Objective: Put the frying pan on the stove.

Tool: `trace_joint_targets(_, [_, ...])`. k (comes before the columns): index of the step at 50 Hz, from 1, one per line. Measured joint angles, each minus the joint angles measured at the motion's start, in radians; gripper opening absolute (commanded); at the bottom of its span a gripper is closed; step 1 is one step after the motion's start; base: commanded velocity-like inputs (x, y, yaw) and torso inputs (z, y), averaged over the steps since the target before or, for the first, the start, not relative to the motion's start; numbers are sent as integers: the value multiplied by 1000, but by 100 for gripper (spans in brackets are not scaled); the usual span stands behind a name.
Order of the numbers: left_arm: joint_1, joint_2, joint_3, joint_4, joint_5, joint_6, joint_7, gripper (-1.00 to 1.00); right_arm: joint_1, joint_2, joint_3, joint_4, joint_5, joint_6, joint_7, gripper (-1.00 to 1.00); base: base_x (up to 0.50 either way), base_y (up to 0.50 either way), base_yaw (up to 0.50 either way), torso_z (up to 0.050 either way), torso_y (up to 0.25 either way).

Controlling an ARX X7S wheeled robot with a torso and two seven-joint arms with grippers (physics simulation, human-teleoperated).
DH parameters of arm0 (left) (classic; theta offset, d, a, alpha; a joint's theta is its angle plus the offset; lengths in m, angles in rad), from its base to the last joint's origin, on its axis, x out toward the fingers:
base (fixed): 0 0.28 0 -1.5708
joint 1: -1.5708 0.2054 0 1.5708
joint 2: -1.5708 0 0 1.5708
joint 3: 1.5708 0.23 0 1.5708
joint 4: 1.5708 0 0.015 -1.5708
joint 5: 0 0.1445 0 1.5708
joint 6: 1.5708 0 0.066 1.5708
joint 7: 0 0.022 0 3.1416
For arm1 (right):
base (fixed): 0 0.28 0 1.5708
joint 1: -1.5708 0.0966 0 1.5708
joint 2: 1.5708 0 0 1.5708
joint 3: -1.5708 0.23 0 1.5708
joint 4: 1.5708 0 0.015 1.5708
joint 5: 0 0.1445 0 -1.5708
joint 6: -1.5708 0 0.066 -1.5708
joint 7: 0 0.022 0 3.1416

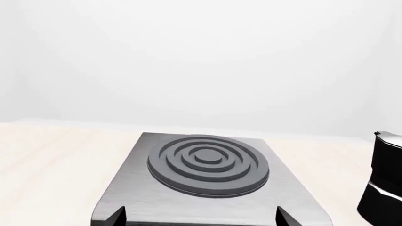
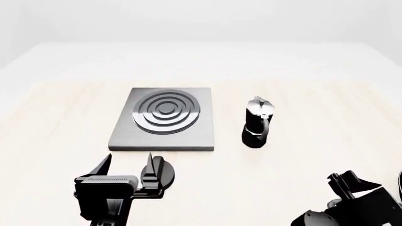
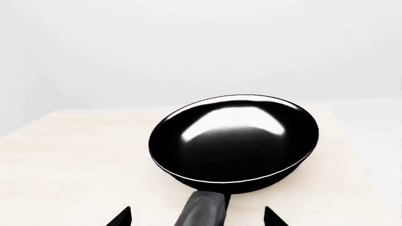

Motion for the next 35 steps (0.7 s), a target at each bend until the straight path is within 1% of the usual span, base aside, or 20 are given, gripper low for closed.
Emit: trace_joint_targets(35, [1, -14, 11, -6, -20, 12, -12, 100, 148, -4, -18, 195, -2, -88, 121, 100, 0, 0, 0, 0, 0])
